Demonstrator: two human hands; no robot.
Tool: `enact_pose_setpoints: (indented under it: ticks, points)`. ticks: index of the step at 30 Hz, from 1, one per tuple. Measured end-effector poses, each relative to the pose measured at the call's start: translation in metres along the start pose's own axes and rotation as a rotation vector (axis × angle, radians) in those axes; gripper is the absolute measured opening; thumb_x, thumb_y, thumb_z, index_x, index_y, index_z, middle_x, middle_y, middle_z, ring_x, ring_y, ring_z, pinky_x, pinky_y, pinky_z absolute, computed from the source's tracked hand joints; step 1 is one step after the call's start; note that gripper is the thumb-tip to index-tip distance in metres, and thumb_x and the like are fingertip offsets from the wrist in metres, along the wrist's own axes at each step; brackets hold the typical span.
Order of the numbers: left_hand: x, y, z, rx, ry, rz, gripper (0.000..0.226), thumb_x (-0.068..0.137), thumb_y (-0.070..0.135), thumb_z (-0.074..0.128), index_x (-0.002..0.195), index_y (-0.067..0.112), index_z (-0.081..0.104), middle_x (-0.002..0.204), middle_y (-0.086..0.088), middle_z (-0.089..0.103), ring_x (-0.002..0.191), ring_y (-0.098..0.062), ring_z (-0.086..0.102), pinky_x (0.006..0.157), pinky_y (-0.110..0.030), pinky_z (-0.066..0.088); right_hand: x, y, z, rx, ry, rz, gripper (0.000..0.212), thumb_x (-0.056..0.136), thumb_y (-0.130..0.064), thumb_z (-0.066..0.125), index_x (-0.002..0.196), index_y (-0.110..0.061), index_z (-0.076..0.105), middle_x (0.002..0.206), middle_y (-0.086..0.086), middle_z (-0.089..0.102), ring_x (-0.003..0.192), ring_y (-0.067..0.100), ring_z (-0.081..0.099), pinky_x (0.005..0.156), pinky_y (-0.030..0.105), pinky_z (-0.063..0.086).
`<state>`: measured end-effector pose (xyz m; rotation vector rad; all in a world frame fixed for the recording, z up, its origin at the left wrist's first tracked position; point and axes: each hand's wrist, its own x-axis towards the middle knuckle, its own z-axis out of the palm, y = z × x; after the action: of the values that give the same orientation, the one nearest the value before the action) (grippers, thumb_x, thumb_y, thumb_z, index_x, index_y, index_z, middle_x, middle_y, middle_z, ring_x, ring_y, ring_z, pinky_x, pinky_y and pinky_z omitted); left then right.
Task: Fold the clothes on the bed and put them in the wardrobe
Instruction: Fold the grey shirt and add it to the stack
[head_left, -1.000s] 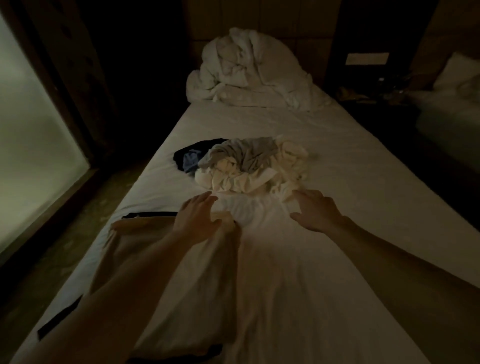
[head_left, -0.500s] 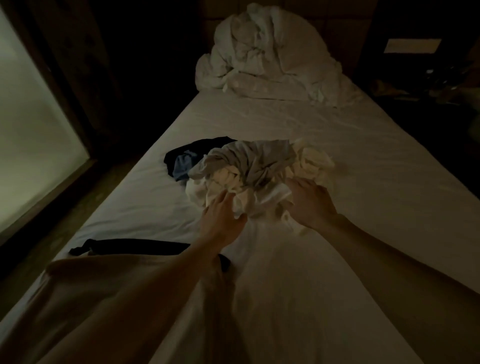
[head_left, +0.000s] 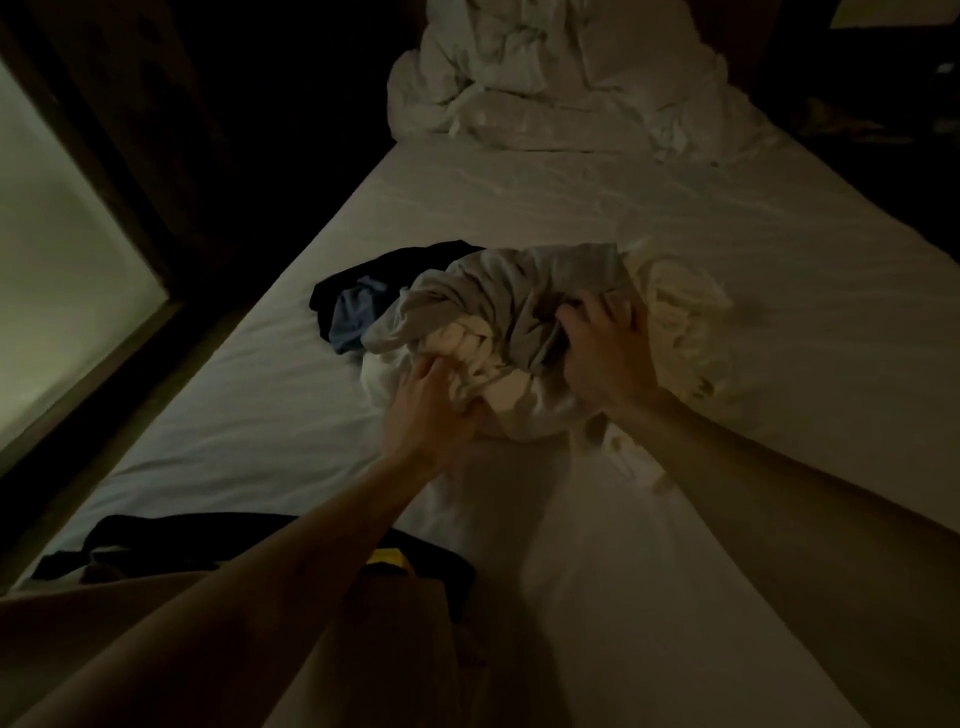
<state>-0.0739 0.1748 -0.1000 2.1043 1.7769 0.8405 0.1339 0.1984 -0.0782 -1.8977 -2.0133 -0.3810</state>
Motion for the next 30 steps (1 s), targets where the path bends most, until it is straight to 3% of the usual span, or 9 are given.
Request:
enact_pose_setpoints:
  ticks: [3,5,7,11,17,22,25,28,30]
  points:
    - [-0.01,0.013,-0.009,-0.019,0.001,-0.053,0.059,0.076,0.036,0.073,0.128,0.023,0.049,0.133,0.001,0.045,0.119,-0.022,0.048,0.081,-0.032,0.043,-0.015,0.009,-0.022,0.046,0.05,-0.067,0.042,0.081,-0.017,0.053,0.121,-0.006,0.054,0.114,0.016,0.064,0.112,0.032,0.058,0.118,0.048,0.01]
    - [-0.024,0.028,-0.018,-0.045,-0.022,-0.061,0.065,0.076,0.034,0.073,0.132,0.022,0.044,0.135,-0.002,0.043,0.121,-0.025,0.047,0.08,-0.032,0.041,-0.028,0.013,-0.053,0.097,0.034,-0.111,0.04,0.081,-0.018,0.058,0.117,0.0,0.055,0.098,0.025,0.068,0.098,0.04,0.064,0.11,0.045,0.026]
    - [-0.039,0.049,-0.031,-0.038,-0.026,-0.045,0.072,0.073,0.041,0.073,0.133,0.021,0.039,0.135,-0.005,0.043,0.123,-0.029,0.045,0.082,-0.036,0.043,-0.045,0.013,-0.094,0.141,-0.046,-0.126,0.039,0.088,-0.019,0.058,0.123,-0.002,0.052,0.105,0.026,0.065,0.1,0.043,0.061,0.094,0.045,0.042]
    - [-0.075,0.101,-0.062,0.012,-0.063,-0.002,0.098,0.07,0.05,0.075,0.149,0.029,0.021,0.148,-0.006,0.033,0.132,-0.033,0.037,0.1,-0.049,0.043,-0.091,0.004,-0.18,0.226,-0.15,-0.177,0.051,0.098,-0.026,0.052,0.142,-0.006,0.037,0.118,0.023,0.062,0.1,0.042,0.061,0.073,0.04,0.045]
    - [-0.167,0.162,-0.097,-0.148,-0.273,0.112,0.058,0.068,0.054,0.057,0.116,0.023,0.064,0.121,-0.004,0.058,0.115,-0.031,0.053,0.098,-0.049,0.042,-0.191,0.001,-0.284,0.306,-0.211,-0.142,0.047,0.103,-0.027,0.041,0.147,-0.013,0.034,0.114,0.021,0.063,0.095,0.037,0.059,0.067,0.032,0.038]
    - [-0.25,0.209,-0.139,-0.576,-0.388,0.073,0.025,0.094,0.004,0.044,0.112,0.0,0.06,0.104,-0.011,0.064,0.097,-0.021,0.058,0.08,-0.028,0.046,-0.264,0.021,-0.349,0.374,-0.151,-0.041,0.032,0.101,-0.025,0.047,0.13,-0.013,0.053,0.112,0.017,0.064,0.1,0.036,0.059,0.075,0.032,0.043]
    - [-0.294,0.23,-0.16,-0.844,-0.435,-0.021,0.026,0.102,0.018,0.039,0.119,0.012,0.058,0.106,0.003,0.062,0.099,-0.01,0.059,0.079,-0.018,0.048,-0.296,0.028,-0.373,0.391,-0.086,-0.054,0.02,0.099,-0.028,0.051,0.105,-0.013,0.062,0.092,0.006,0.062,0.087,0.029,0.06,0.069,0.029,0.037]
    - [-0.321,0.235,-0.167,-0.648,-0.433,0.203,0.033,0.089,0.044,0.063,0.117,0.031,0.053,0.104,0.023,0.058,0.089,0.015,0.057,0.078,-0.008,0.047,-0.318,0.029,-0.392,0.379,-0.005,-0.115,0.024,0.094,-0.034,0.062,0.085,-0.011,0.063,0.076,0.001,0.059,0.071,0.021,0.057,0.062,0.028,0.038]
    - [-0.327,0.229,-0.169,-0.326,-0.349,0.383,0.049,0.076,0.044,0.078,0.114,0.028,0.05,0.1,0.018,0.057,0.086,0.007,0.057,0.07,-0.011,0.046,-0.331,0.029,-0.405,0.359,0.006,-0.194,0.027,0.083,-0.036,0.073,0.08,-0.011,0.063,0.071,-0.003,0.056,0.064,0.015,0.055,0.058,0.023,0.037]
